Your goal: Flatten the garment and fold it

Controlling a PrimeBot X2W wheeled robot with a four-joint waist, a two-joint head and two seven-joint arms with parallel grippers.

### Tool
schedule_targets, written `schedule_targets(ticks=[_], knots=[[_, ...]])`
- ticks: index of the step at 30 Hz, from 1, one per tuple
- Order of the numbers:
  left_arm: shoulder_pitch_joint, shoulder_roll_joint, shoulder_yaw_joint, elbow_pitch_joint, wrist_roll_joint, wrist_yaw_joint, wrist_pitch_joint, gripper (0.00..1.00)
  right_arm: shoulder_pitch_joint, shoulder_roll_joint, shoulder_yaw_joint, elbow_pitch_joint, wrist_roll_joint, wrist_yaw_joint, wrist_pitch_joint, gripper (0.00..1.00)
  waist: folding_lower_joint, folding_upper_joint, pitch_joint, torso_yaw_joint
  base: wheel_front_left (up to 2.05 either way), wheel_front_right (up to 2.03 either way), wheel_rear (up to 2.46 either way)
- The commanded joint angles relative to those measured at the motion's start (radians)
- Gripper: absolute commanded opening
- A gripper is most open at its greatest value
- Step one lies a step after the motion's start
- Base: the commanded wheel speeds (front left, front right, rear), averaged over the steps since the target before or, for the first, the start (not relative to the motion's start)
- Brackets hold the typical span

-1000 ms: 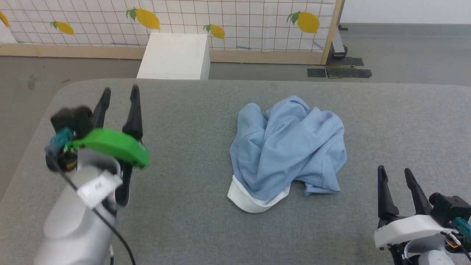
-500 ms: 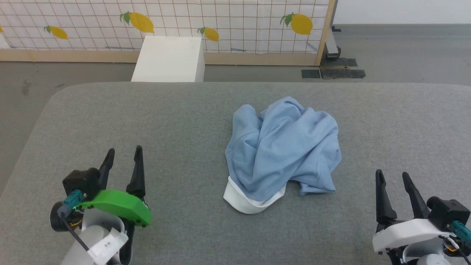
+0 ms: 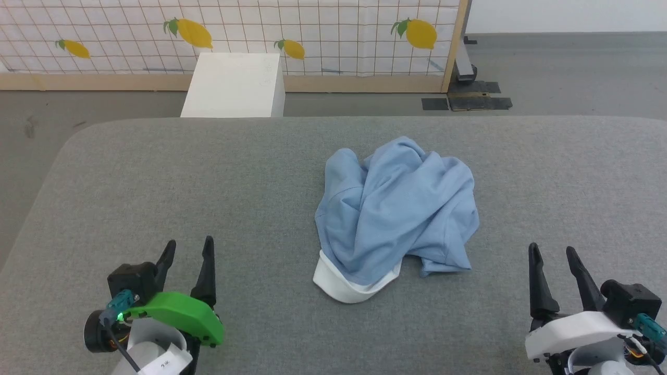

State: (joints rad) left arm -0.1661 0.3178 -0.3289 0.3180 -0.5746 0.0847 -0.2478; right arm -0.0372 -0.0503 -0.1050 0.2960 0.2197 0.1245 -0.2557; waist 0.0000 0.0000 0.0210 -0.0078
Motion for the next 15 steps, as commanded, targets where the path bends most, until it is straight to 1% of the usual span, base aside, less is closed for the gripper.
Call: schedule_targets(ticks=[1,6,10,14,15], knots=[[0.012,0.0,0.003,0.002,0.003,0.0,-0.001,1.0,0.007,0.0,0.0,0.003,-0.001,0.006,-0.006,1.0,0.0,0.0,0.0,0.001,0.0,0.0,0.0],[0.01,0.0,0.005,0.003,-0.007,0.001,0.001,1.0,0.003,0.0,-0.001,0.011,-0.009,0.006,-0.004,1.0,0.0,0.0,-0.002,0.005,0.0,0.0,0.0],[0.011,-0.004,0.006,-0.001,-0.013,0.004,0.001,1.0,-0.013,0.0,0.011,0.019,-0.018,0.006,0.036,1.0,0.0,0.0,0.0,0.008,0.0,0.0,0.0],[0.006,-0.008,0.01,-0.015,-0.02,0.01,0.001,1.0,-0.072,0.0,0.046,0.019,-0.051,0.006,0.149,1.0,0.0,0.0,0.022,0.007,0.0,0.0,0.0],[0.003,-0.009,0.011,-0.019,-0.021,0.011,0.001,1.0,-0.097,0.0,0.06,0.021,-0.065,0.006,0.198,1.0,0.0,0.0,0.029,0.008,0.0,0.0,0.0]])
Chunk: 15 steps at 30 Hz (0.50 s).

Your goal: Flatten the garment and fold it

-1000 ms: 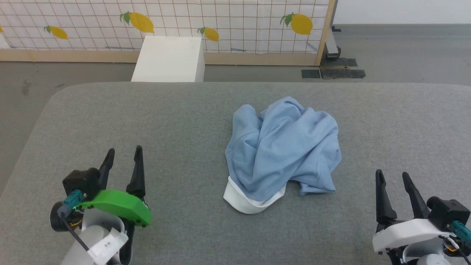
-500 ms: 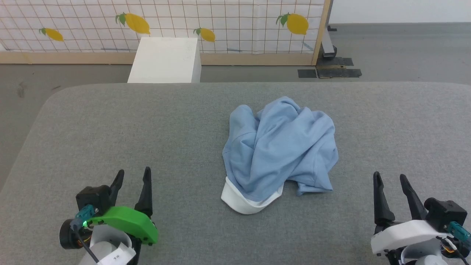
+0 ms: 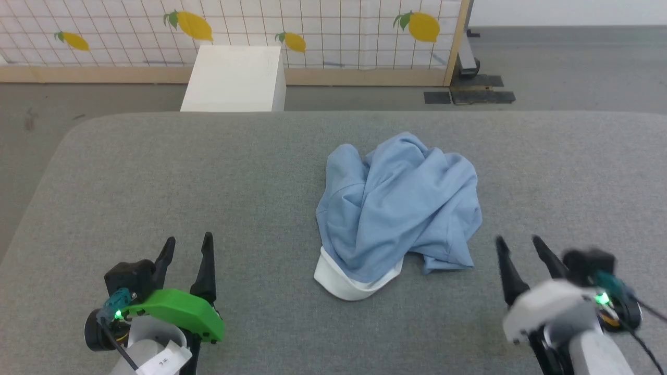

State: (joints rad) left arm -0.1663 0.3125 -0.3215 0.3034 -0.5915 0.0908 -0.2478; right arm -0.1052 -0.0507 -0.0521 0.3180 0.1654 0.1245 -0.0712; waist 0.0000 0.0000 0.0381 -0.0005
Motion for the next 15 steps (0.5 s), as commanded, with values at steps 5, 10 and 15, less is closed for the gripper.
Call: schedule_targets(ticks=[5,10,15], knots=[[-0.009,-0.008,0.002,-0.016,-0.005,0.006,0.0,1.0,-0.16,-0.02,0.078,0.002,-0.048,0.006,0.248,1.0,0.0,0.0,0.045,0.013,0.0,0.0,0.0],[-0.03,-0.011,0.001,-0.027,-0.005,0.005,-0.002,1.0,-0.266,-0.072,0.153,0.024,-0.047,0.006,0.55,1.0,0.0,0.0,0.087,0.041,0.0,0.0,0.0],[-0.048,-0.017,0.001,-0.04,-0.003,0.008,-0.003,1.0,-0.326,-0.113,0.222,0.03,-0.042,0.006,0.752,1.0,0.0,0.0,0.129,0.072,0.0,0.0,0.0]])
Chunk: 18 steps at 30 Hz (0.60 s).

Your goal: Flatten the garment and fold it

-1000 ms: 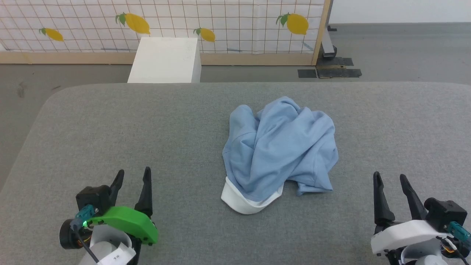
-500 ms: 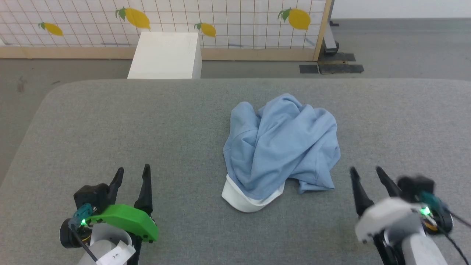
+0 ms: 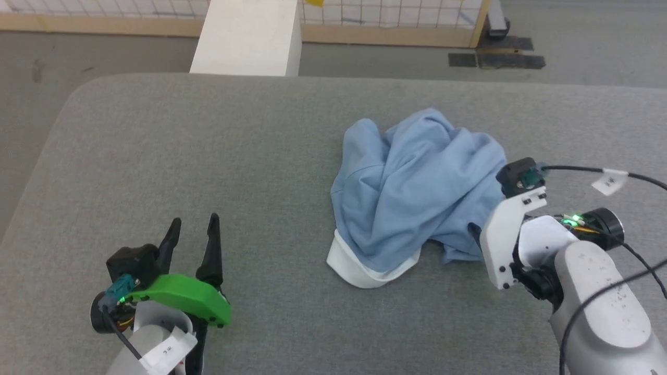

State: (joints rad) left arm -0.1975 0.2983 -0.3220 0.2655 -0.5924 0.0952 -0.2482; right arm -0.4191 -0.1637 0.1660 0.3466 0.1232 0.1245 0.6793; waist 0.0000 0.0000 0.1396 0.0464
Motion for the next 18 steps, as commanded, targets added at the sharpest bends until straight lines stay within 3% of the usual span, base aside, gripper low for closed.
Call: schedule_targets(ticks=[1,13,14,16,18], knots=[[-0.021,-0.004,-0.001,-0.005,-0.003,0.002,-0.001,1.0,-0.021,-0.01,0.025,0.002,0.004,0.006,0.032,1.0,0.0,0.0,0.039,0.033,0.0,0.0,0.0],[-0.063,-0.025,-0.008,0.012,-0.006,-0.014,-0.006,1.0,-0.008,-0.06,0.174,0.028,0.111,0.006,0.144,1.0,0.0,0.0,0.102,0.083,0.0,0.0,0.0],[-0.064,-0.026,-0.008,0.016,-0.006,-0.015,-0.006,1.0,-0.006,-0.066,0.182,0.029,0.124,0.006,0.15,0.44,0.0,0.0,0.101,0.084,0.0,0.0,0.0],[-0.064,-0.026,-0.007,0.022,-0.006,-0.017,-0.007,1.0,-0.008,-0.078,0.19,0.022,0.14,0.006,0.139,0.0,0.0,0.0,0.096,0.082,0.0,0.0,0.0],[-0.06,-0.026,-0.006,0.028,-0.006,-0.018,-0.008,1.0,-0.011,-0.091,0.195,0.013,0.156,0.006,0.125,0.0,0.0,0.0,0.084,0.075,0.0,0.0,0.0]])
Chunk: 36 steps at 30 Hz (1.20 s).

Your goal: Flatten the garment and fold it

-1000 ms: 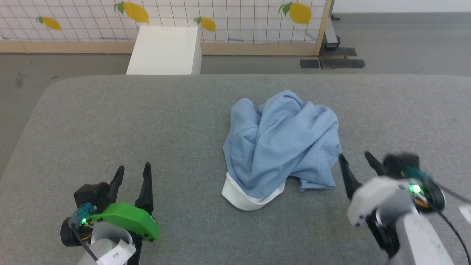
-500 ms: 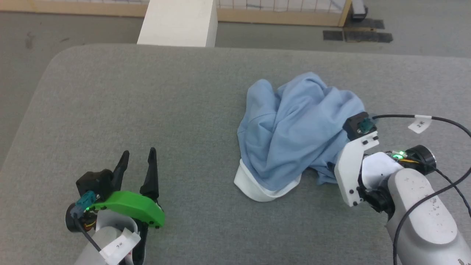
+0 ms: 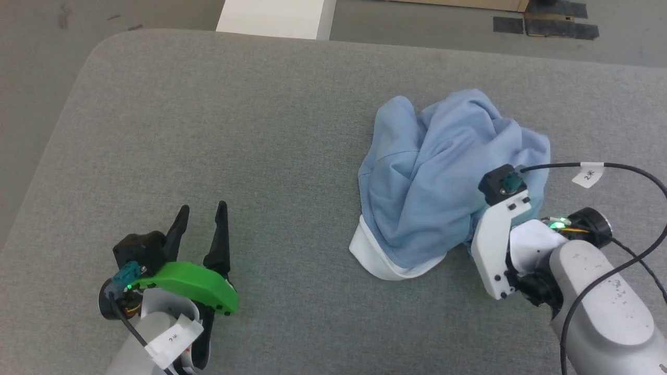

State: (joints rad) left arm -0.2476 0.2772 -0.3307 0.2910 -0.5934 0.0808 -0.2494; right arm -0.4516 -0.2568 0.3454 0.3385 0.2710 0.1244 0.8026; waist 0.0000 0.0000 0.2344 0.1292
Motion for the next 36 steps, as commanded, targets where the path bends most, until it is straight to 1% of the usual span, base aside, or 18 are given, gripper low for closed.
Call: schedule_targets(ticks=[1,5,9,13,17,19,21,24,28,29,30,31,34,36], knots=[[-0.008,-0.005,0.003,0.005,-0.005,-0.004,-0.007,1.0,0.02,-0.003,0.012,0.014,0.014,0.006,-0.011,0.0,0.0,0.0,-0.017,-0.011,0.0,0.0,0.0],[0.0,-0.004,0.003,0.011,-0.006,-0.007,-0.008,1.0,0.016,-0.018,-0.035,-0.026,0.029,0.006,-0.079,0.0,0.0,0.0,-0.05,-0.03,0.0,0.0,0.0],[0.014,-0.001,0.002,0.013,-0.007,-0.007,-0.008,1.0,0.027,-0.031,-0.123,-0.087,0.025,0.006,-0.131,0.0,0.0,0.0,-0.087,-0.057,0.0,0.0,0.0],[0.03,0.001,0.0,0.01,-0.011,-0.005,-0.006,1.0,0.081,-0.04,-0.256,-0.137,0.003,0.006,-0.137,0.0,0.0,0.0,-0.118,-0.081,0.0,0.0,0.0],[0.036,0.001,-0.006,0.001,-0.013,-0.003,0.0,1.0,0.178,-0.039,-0.426,-0.161,-0.056,0.006,-0.108,0.0,0.0,0.0,-0.129,-0.089,0.0,0.0,0.0],[0.036,0.001,-0.009,-0.003,-0.014,-0.003,0.003,1.0,0.233,-0.023,-0.495,-0.163,-0.083,0.006,-0.089,0.0,0.0,0.0,-0.131,-0.09,0.0,0.0,0.0],[0.035,0.001,-0.011,-0.006,-0.014,-0.002,0.005,1.0,0.285,0.0,-0.535,-0.159,-0.095,0.006,-0.067,0.0,0.0,0.0,-0.13,-0.09,0.0,0.0,0.0],[0.036,0.002,-0.012,-0.009,-0.018,-0.001,0.007,1.0,0.348,0.053,-0.568,-0.156,-0.104,0.006,-0.047,0.0,0.0,0.0,-0.128,-0.093,0.0,0.0,0.0],[0.042,0.004,-0.011,-0.008,-0.024,0.0,0.009,1.0,0.376,0.111,-0.589,-0.149,-0.111,0.006,-0.066,0.0,0.0,0.0,-0.127,-0.099,0.0,0.0,0.0],[0.044,0.004,-0.011,-0.008,-0.026,0.0,0.01,1.0,0.376,0.12,-0.589,-0.152,-0.109,0.006,-0.077,0.21,0.0,0.0,-0.128,-0.1,0.0,0.0,0.0],[0.046,0.005,-0.011,-0.007,-0.028,0.001,0.011,1.0,0.374,0.127,-0.588,-0.157,-0.105,0.006,-0.094,0.85,0.0,0.0,-0.129,-0.102,0.0,0.0,0.0],[0.047,0.006,-0.01,-0.007,-0.029,0.002,0.012,1.0,0.37,0.131,-0.589,-0.163,-0.101,0.006,-0.112,1.0,0.0,0.0,-0.13,-0.103,0.0,0.0,0.0],[0.051,0.009,-0.01,-0.007,-0.032,0.003,0.013,1.0,0.349,0.142,-0.607,-0.197,-0.085,0.006,-0.202,1.0,0.0,0.0,-0.135,-0.107,0.0,0.0,0.0],[0.052,0.011,-0.01,-0.008,-0.033,0.005,0.014,1.0,0.334,0.151,-0.629,-0.23,-0.076,0.006,-0.289,1.0,0.0,0.0,-0.141,-0.108,0.0,0.0,0.0]])
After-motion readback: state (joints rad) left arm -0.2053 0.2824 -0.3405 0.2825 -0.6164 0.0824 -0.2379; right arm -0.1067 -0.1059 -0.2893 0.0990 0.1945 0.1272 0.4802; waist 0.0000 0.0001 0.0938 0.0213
